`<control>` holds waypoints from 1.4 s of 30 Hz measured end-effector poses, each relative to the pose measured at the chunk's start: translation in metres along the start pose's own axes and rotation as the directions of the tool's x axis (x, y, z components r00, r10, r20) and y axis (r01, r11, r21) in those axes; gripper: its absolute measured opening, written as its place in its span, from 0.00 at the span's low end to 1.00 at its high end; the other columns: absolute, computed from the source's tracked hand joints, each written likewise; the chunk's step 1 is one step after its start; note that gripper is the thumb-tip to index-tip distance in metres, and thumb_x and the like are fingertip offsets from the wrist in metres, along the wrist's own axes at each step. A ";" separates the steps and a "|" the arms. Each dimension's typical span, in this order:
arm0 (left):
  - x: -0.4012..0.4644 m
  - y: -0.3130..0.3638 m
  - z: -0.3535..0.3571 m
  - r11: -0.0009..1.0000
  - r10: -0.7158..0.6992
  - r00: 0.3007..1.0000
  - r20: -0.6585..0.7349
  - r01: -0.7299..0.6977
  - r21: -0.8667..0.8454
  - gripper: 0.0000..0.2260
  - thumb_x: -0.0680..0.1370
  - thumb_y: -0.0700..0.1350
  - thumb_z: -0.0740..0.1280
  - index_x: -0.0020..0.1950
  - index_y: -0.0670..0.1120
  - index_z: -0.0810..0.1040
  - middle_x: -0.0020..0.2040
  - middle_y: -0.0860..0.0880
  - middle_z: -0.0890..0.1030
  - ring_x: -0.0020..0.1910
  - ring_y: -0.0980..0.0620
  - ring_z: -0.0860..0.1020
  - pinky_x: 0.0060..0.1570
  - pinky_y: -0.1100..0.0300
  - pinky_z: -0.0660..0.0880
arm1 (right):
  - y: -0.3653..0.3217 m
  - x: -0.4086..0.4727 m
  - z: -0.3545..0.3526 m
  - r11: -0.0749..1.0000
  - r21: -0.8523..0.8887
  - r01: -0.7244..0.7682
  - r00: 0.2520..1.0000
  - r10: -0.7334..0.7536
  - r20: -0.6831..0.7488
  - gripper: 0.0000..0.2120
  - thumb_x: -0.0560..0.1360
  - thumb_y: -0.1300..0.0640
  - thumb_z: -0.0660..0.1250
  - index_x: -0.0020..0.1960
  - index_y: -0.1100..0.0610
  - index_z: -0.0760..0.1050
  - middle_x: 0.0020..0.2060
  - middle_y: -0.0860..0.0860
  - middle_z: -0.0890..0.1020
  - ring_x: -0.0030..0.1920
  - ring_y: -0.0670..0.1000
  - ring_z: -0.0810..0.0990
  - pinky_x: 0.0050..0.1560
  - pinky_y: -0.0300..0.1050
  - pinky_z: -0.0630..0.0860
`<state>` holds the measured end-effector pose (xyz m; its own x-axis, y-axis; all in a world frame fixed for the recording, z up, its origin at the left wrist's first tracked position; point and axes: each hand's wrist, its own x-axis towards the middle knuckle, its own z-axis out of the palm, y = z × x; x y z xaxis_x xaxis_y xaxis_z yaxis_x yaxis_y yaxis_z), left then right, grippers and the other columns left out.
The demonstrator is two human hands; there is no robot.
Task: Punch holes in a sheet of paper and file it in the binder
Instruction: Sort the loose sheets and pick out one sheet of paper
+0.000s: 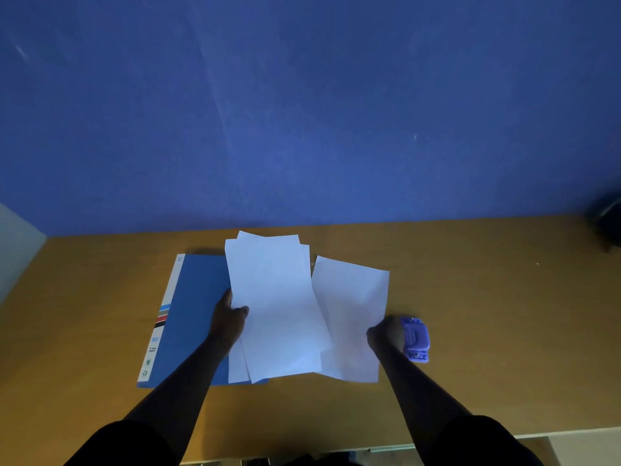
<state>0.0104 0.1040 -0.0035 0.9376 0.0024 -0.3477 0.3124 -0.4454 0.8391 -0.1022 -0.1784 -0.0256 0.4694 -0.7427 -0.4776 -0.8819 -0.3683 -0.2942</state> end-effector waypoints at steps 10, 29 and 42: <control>0.004 -0.001 -0.012 0.999 0.024 0.998 -0.055 -0.025 -0.035 0.11 0.79 0.37 0.62 0.57 0.50 0.71 0.51 0.50 0.77 0.50 0.50 0.75 0.42 0.60 0.71 | -0.018 0.024 -0.045 0.926 0.168 0.339 0.929 -0.302 -0.212 0.17 0.80 0.61 0.58 0.68 0.58 0.70 0.54 0.62 0.83 0.53 0.64 0.82 0.45 0.45 0.73; 0.006 0.022 0.001 0.942 -0.031 0.992 0.126 0.071 -0.329 0.10 0.81 0.41 0.61 0.61 0.49 0.74 0.53 0.47 0.81 0.50 0.48 0.79 0.50 0.54 0.75 | -0.060 0.009 -0.050 0.758 0.586 0.286 0.914 -0.399 0.069 0.08 0.74 0.59 0.70 0.36 0.55 0.79 0.32 0.50 0.81 0.30 0.49 0.76 0.30 0.38 0.71; -0.007 0.033 0.017 0.839 -0.114 0.925 0.362 0.285 -0.463 0.13 0.82 0.42 0.61 0.65 0.49 0.75 0.58 0.42 0.81 0.57 0.38 0.79 0.61 0.39 0.74 | -0.061 -0.014 -0.030 0.694 0.718 0.049 0.852 -0.404 0.333 0.11 0.77 0.56 0.68 0.55 0.62 0.78 0.47 0.58 0.85 0.42 0.56 0.83 0.41 0.44 0.78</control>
<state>0.0117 0.0741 0.0195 0.7765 -0.2709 -0.5690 0.5999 0.0414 0.7990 -0.0569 -0.1622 0.0240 0.7703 -0.2983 -0.5636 -0.5589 0.1099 -0.8220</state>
